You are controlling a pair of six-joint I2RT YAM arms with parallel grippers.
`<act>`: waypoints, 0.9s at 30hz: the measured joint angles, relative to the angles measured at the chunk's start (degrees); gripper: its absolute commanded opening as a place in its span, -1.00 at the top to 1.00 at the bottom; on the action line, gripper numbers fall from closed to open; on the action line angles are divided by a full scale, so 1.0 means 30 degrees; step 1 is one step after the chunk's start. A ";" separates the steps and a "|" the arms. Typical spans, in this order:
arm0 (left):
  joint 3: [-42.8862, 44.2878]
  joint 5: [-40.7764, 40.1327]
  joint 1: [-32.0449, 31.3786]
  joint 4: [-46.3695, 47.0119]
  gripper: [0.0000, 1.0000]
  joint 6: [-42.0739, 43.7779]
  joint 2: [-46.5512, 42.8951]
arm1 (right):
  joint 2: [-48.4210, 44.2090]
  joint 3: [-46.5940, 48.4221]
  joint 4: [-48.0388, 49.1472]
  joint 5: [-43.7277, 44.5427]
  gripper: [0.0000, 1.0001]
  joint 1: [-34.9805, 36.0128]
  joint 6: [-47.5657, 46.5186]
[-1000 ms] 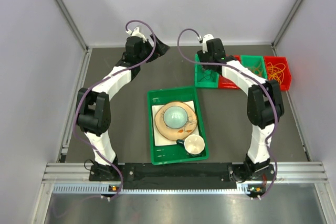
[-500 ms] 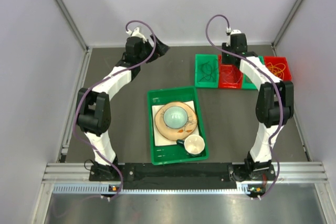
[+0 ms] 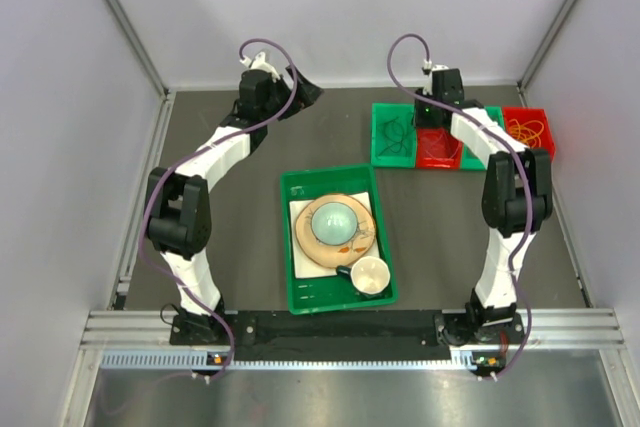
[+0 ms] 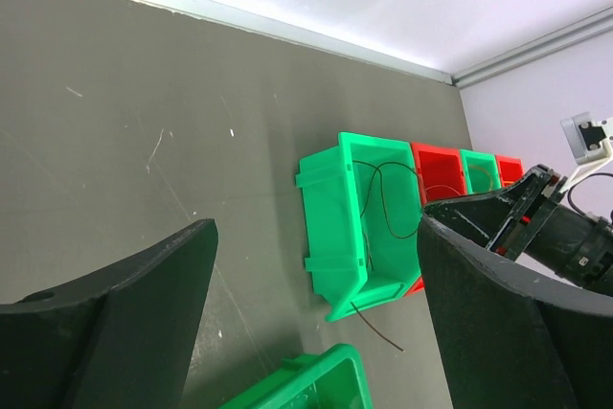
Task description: Untangle the cables
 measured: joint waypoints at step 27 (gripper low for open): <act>-0.0182 -0.0007 0.0000 -0.0007 -0.81 0.0138 0.0000 | 0.2084 0.1639 -0.0729 -0.0546 0.94 0.1129 0.0087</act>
